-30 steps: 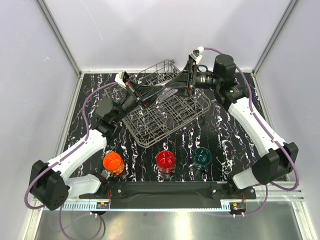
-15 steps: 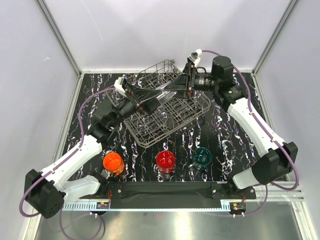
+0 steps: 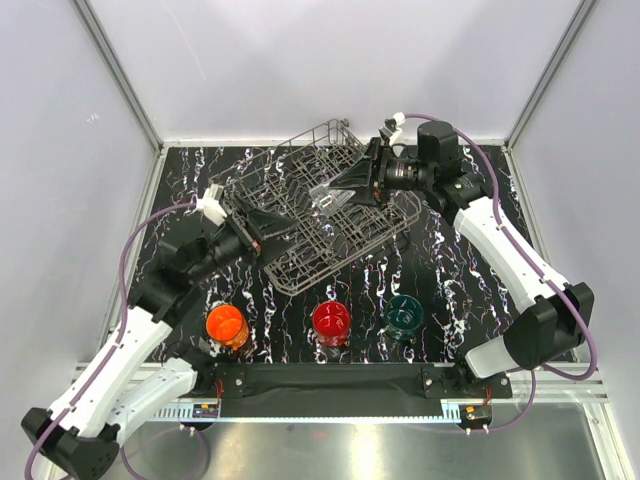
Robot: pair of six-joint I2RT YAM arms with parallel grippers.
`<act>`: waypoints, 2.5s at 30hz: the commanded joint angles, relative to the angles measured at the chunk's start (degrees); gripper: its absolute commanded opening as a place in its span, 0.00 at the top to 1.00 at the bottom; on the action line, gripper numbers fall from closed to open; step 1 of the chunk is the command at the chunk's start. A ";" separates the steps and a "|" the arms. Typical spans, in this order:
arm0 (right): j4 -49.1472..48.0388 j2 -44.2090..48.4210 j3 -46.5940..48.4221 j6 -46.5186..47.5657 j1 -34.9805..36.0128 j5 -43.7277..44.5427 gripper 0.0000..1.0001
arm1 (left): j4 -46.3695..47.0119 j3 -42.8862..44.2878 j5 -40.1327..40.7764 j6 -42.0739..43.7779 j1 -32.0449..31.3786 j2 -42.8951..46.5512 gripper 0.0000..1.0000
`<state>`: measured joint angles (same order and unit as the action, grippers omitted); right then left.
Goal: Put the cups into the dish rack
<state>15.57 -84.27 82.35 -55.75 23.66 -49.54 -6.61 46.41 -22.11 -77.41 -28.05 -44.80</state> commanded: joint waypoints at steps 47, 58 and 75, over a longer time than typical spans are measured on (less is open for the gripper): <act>8.16 -64.52 67.59 50.02 4.37 63.33 1.00 | -80.13 65.12 26.94 49.89 5.20 -12.50 0.01; 9.83 -67.69 66.90 52.23 5.17 65.97 1.00 | -79.79 63.54 26.33 50.95 5.11 -12.25 0.01; 9.04 -70.24 65.22 52.76 4.56 66.06 0.68 | -78.12 64.85 25.72 52.88 5.20 -15.67 0.01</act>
<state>27.22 -153.64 146.87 -3.49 28.71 15.38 -78.87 110.15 3.90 -26.15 -23.11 -59.09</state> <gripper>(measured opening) 0.592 0.988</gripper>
